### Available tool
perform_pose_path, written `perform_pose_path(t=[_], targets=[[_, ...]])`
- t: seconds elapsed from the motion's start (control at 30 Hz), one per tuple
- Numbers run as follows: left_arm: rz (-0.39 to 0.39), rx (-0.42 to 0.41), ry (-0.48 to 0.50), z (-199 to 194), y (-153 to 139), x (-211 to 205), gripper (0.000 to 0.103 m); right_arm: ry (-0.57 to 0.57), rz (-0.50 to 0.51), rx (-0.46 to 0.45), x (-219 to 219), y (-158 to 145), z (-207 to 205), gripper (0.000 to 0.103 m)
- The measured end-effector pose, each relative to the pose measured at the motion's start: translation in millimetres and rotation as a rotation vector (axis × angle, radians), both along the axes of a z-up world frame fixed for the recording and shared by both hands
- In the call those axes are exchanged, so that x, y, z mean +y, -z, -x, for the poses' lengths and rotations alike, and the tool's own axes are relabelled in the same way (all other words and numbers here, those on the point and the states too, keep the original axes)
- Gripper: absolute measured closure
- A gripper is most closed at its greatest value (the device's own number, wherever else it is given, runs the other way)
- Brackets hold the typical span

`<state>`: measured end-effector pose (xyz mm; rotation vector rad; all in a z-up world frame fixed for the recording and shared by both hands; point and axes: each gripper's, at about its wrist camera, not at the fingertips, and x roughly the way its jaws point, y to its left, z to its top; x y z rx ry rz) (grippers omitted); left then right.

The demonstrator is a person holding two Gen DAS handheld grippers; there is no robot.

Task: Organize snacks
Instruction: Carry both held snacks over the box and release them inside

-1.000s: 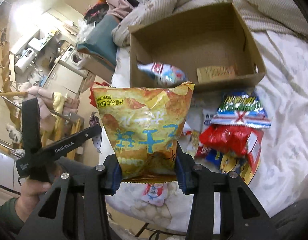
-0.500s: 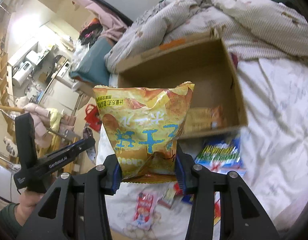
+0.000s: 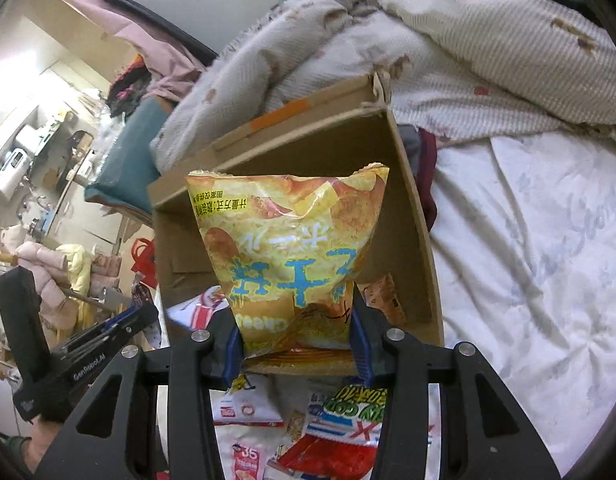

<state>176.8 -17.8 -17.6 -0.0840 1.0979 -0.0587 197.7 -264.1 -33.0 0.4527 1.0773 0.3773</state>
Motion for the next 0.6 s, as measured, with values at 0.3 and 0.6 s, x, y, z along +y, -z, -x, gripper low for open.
perform_pose_path(t=[0.3, 0.6], targets=[[-0.021, 0.041, 0.033, -27, 27, -21, 0.089, -0.053, 0.070, 0.057, 19, 25, -18, 0.057], [-0.035, 0.029, 0.103, -58, 48, -50, 0.089, -0.035, 0.146, 0.093, 17, 41, -22, 0.057]])
